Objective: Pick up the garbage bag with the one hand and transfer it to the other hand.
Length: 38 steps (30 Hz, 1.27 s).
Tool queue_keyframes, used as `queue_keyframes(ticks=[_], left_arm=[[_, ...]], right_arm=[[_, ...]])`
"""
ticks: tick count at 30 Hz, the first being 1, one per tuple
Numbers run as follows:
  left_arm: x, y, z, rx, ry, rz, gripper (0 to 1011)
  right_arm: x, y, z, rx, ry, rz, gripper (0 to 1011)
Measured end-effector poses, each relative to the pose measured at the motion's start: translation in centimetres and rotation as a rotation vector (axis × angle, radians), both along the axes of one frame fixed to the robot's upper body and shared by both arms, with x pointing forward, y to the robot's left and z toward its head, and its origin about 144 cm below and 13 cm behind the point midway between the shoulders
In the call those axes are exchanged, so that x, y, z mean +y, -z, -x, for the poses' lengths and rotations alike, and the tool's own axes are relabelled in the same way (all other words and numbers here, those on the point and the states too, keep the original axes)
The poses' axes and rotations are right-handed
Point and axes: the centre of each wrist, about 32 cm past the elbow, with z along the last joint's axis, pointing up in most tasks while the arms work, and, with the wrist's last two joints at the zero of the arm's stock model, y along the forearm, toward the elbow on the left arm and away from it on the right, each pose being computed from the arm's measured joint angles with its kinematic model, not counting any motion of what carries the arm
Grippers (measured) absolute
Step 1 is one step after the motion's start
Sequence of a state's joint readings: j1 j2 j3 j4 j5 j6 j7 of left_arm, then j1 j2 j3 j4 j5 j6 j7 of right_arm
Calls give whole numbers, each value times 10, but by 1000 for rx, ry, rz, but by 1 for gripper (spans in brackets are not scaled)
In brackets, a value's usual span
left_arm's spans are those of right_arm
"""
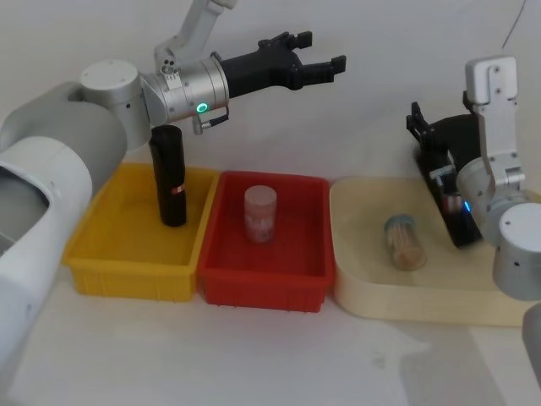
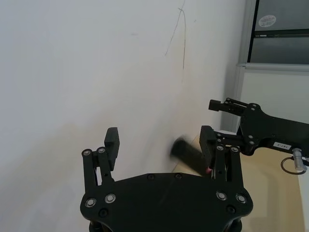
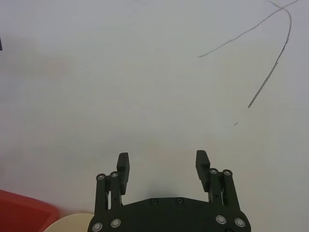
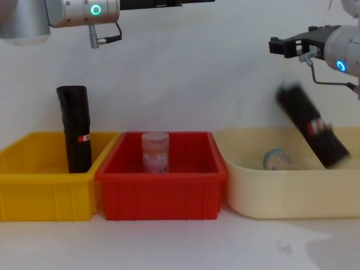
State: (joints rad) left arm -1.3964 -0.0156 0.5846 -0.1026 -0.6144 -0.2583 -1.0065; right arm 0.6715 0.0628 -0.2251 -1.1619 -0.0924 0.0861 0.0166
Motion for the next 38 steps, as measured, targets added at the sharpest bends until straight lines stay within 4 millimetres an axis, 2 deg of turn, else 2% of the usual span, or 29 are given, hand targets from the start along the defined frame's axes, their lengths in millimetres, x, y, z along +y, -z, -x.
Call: queue_keyframes(ticks=[5,8,38], left_arm=[[0,0,0,0,0,0,1001],[0,0,0,0,0,0,1001],[0,0,0,0,0,0,1001]], right_arm=[[-3,-1,3,2,-3,7,957],[-4,-1,5,1,-3,9,1002],[-9,-2,10,1,-7,20,1000]])
